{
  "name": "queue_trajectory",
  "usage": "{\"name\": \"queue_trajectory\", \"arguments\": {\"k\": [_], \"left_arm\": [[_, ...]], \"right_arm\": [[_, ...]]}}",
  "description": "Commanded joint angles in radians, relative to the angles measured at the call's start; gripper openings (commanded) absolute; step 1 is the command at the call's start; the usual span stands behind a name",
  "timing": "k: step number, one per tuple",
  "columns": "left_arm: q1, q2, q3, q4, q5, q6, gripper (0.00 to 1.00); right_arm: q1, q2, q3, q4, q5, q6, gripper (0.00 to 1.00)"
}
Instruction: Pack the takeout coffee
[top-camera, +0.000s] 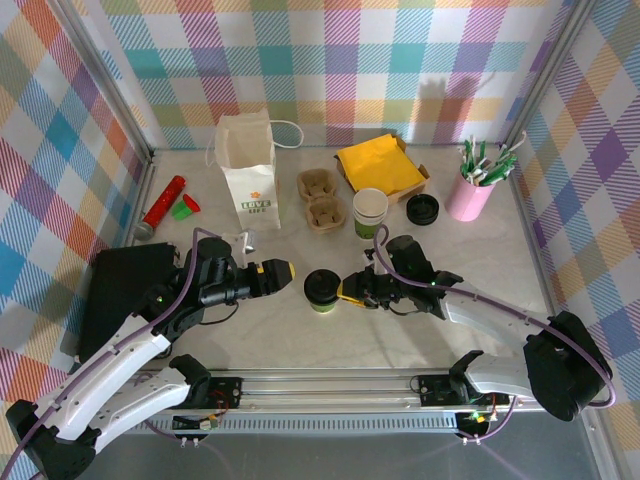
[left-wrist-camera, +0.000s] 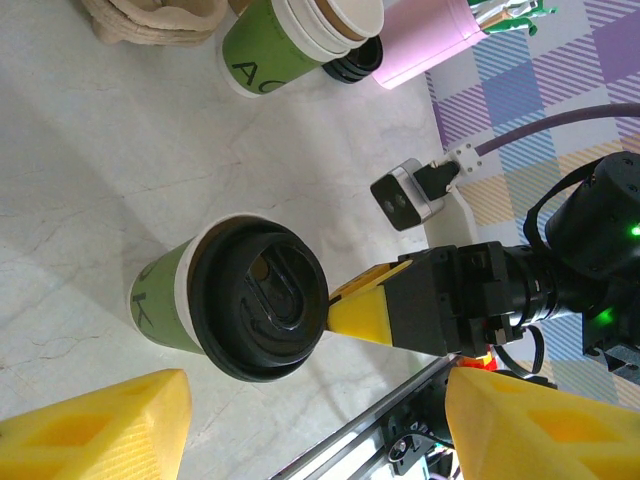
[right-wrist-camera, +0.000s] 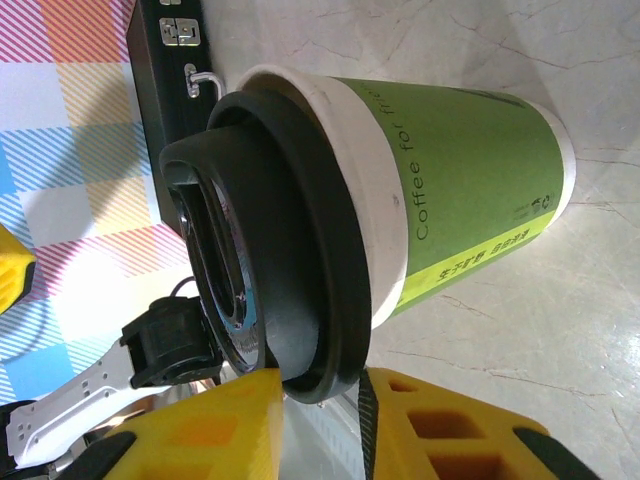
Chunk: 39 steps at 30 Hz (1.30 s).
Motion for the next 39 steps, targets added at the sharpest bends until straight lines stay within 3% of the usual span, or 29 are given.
{"name": "queue_trajectory", "arguments": {"k": [1,20,27,33,39], "left_arm": [[0.002,-0.002,-0.016,0.022,0.005,-0.005,0.68],[-0.011,0.069,-0.047,0.029,-0.009,0.024,0.68],[-0.042,0.126,-0.047,0.039,0.008,0.070,0.67],[-0.082,0.207,-0.047,0.070,0.015,0.077,0.60],[-0.125,0.291,-0.037,0.109,-0.003,0.068,0.59]], "right_arm": [[-0.007,0.007,0.030,-0.014,-0.009,-0.021,0.29],[-0.007,0.034,0.089,-0.049,0.027,-0.042,0.34],[-0.007,0.005,0.139,-0.166,0.071,-0.110,0.36],[-0.007,-0.042,0.193,-0.323,0.173,-0.184,0.40],[-0.011,-0.076,0.196,-0.357,0.206,-0.208,0.44]]}}
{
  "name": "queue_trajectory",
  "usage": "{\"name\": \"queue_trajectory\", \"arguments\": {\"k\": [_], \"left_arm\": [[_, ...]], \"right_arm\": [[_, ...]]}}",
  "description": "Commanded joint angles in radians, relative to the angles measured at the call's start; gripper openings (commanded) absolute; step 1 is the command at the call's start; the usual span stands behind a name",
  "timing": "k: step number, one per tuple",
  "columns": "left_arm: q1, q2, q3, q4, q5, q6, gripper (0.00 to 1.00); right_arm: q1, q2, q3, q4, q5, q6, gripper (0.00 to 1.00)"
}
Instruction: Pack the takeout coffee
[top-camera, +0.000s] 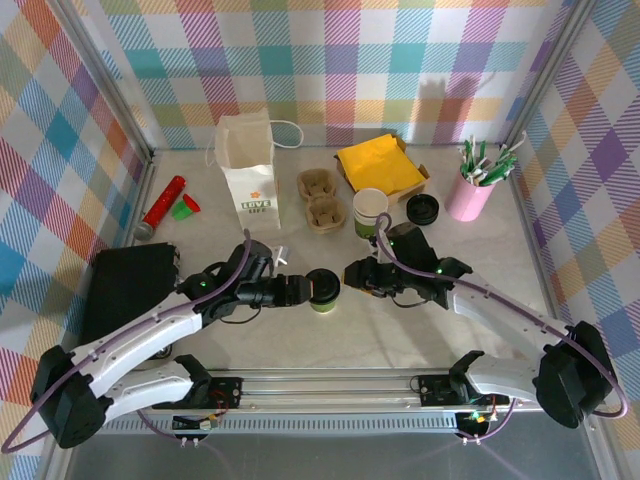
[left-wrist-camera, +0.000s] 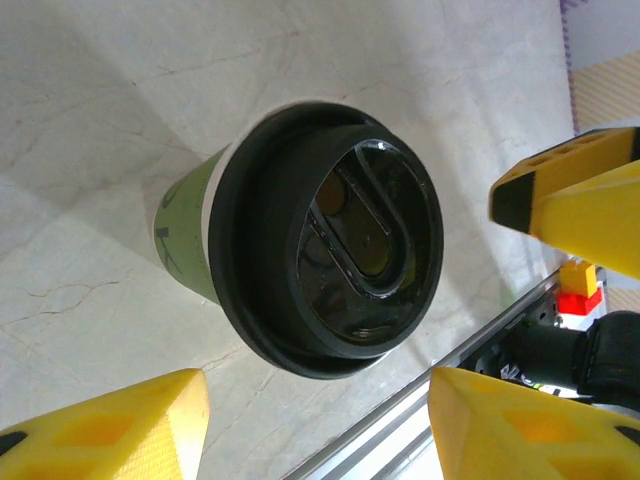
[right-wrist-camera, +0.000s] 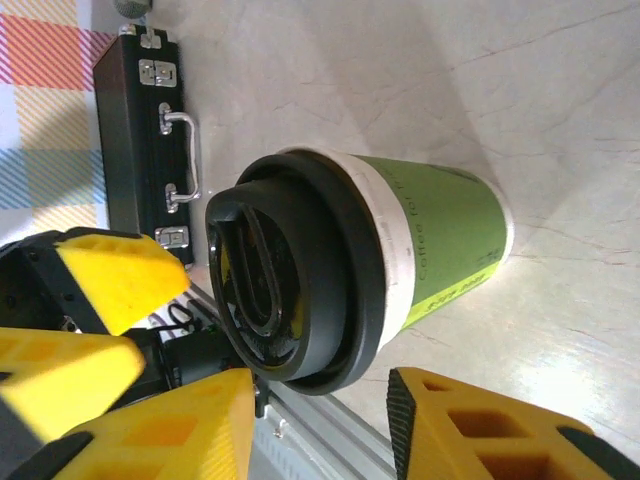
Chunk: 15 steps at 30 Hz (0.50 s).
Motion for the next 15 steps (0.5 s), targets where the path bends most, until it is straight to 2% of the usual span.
{"name": "queue_trajectory", "arguments": {"k": [1,15], "left_arm": [[-0.020,0.031,0.014,0.042,-0.008,0.011,0.59],[-0.037,0.092,0.039,0.085,-0.015,0.000,0.58]], "right_arm": [[-0.007,-0.026,0.020,-0.056,0.032,-0.042,0.45],[-0.011,-0.008,0.005,-0.023,0.005,-0.025,0.45]]}}
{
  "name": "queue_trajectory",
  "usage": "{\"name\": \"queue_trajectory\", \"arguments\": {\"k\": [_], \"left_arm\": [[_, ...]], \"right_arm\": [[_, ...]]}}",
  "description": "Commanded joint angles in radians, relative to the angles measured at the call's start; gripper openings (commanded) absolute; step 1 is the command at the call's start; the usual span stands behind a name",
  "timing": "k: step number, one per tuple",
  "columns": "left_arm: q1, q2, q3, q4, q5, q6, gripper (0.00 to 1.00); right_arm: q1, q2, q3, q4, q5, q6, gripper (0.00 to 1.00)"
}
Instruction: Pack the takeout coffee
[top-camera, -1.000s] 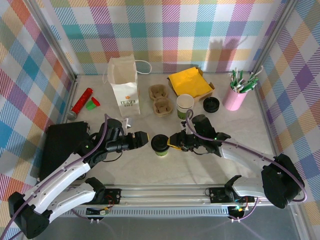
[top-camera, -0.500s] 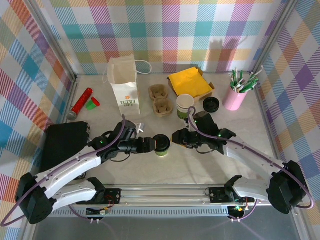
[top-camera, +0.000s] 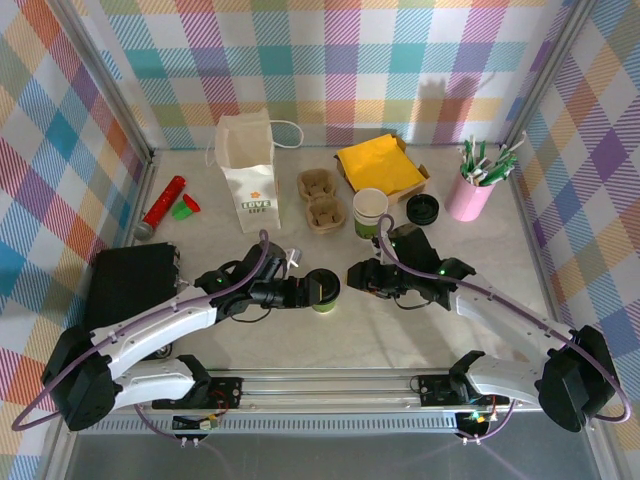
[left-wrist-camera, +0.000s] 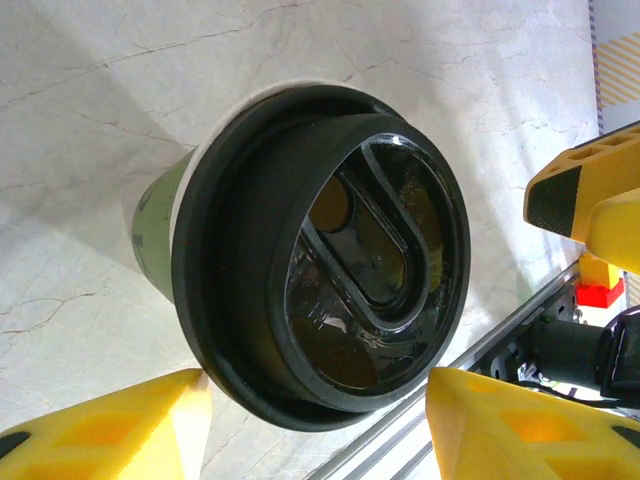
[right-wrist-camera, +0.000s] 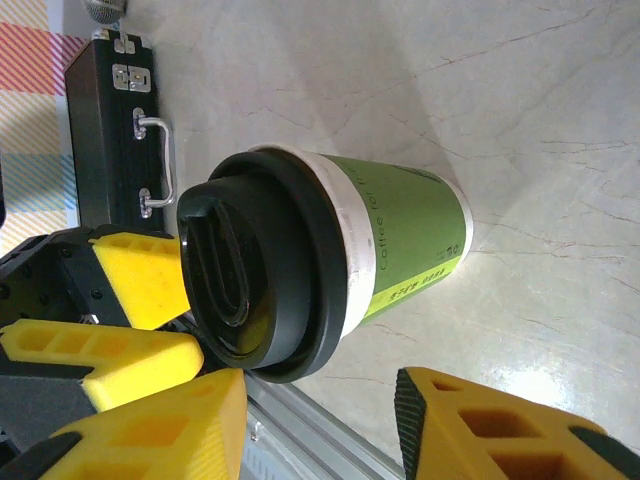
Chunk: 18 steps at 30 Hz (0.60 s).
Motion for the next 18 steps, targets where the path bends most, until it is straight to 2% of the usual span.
{"name": "queue_trajectory", "arguments": {"k": [1,11,14,18], "left_arm": [[-0.008,0.010,0.035,0.033,-0.015,0.000,0.58],[-0.009,0.030,0.046,0.037,-0.035,-0.006,0.58],[-0.008,0.021,0.062,-0.006,-0.066,0.004,0.58],[-0.008,0.000,0.085,-0.078,-0.136,0.037,0.64]], "right_arm": [[-0.007,0.005,0.003,0.014,-0.021,-0.006,0.45],[-0.008,0.016,-0.001,0.029,-0.033,-0.007,0.45],[-0.007,0.024,-0.003,0.030,-0.034,-0.015,0.45],[-0.007,0.036,-0.010,0.050,-0.049,-0.031,0.45]]}}
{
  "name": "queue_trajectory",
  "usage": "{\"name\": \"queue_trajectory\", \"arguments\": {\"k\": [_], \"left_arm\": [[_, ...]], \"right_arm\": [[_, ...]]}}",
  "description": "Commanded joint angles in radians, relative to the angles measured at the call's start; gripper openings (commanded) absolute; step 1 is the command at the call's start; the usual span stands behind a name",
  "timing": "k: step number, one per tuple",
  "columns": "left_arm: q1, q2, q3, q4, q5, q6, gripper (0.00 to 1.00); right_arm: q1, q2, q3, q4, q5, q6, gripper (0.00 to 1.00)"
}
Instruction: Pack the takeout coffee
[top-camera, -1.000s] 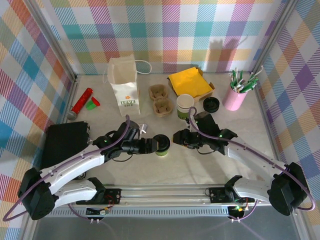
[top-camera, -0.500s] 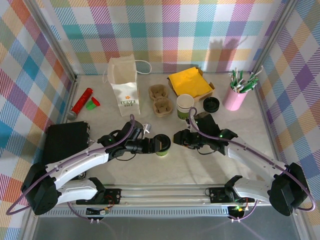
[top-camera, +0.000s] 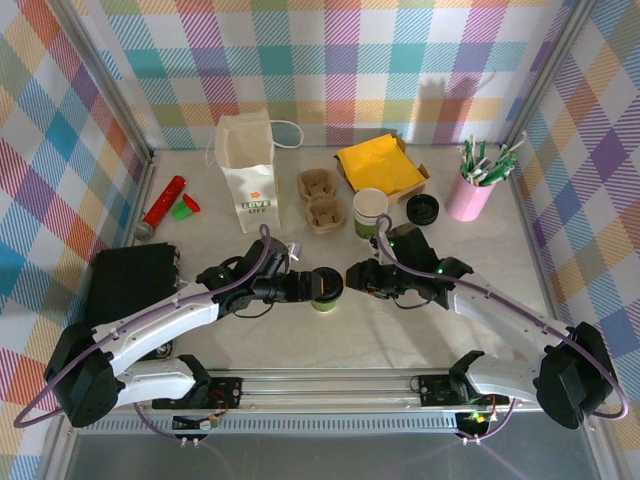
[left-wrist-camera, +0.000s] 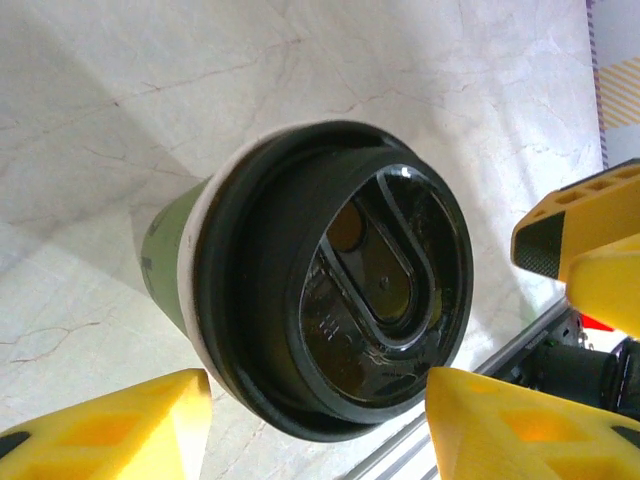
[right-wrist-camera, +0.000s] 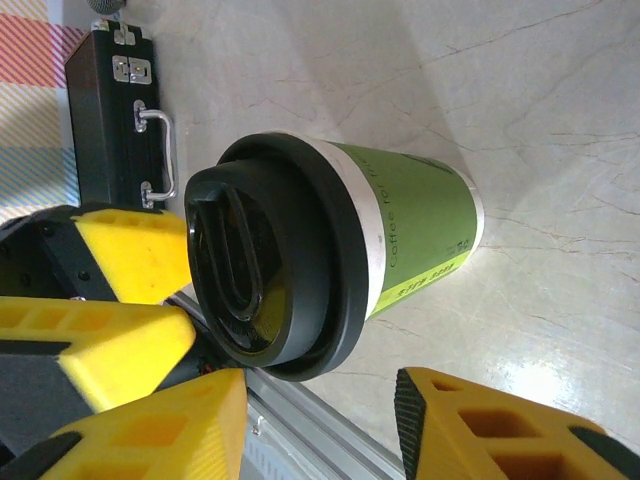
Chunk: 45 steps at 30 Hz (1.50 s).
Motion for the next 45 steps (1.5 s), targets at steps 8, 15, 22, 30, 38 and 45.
{"name": "queue_trajectory", "arguments": {"k": [8,15,22,30,38,45], "left_arm": [[-0.008,0.028,0.081,-0.136,-0.110,0.103,0.66],[-0.007,0.069,0.093,-0.137,-0.142,0.107,0.64],[-0.007,0.087,0.100,-0.134,-0.182,0.108,0.64],[-0.007,0.080,0.106,-0.143,-0.204,0.105,0.63],[-0.008,0.032,0.111,-0.161,-0.202,0.100,0.63],[-0.008,-0.003,0.106,-0.177,-0.213,0.095,0.63]], "right_arm": [[-0.007,0.035,-0.017,0.060,-0.045,-0.056,0.45],[-0.007,0.046,-0.033,0.078,-0.049,-0.054,0.45],[-0.007,0.053,-0.044,0.097,-0.061,-0.053,0.45],[-0.007,0.071,-0.052,0.124,-0.070,-0.042,0.45],[-0.007,0.113,-0.041,0.167,-0.089,-0.021,0.39],[-0.004,0.128,-0.018,0.182,-0.106,-0.013,0.37]]}}
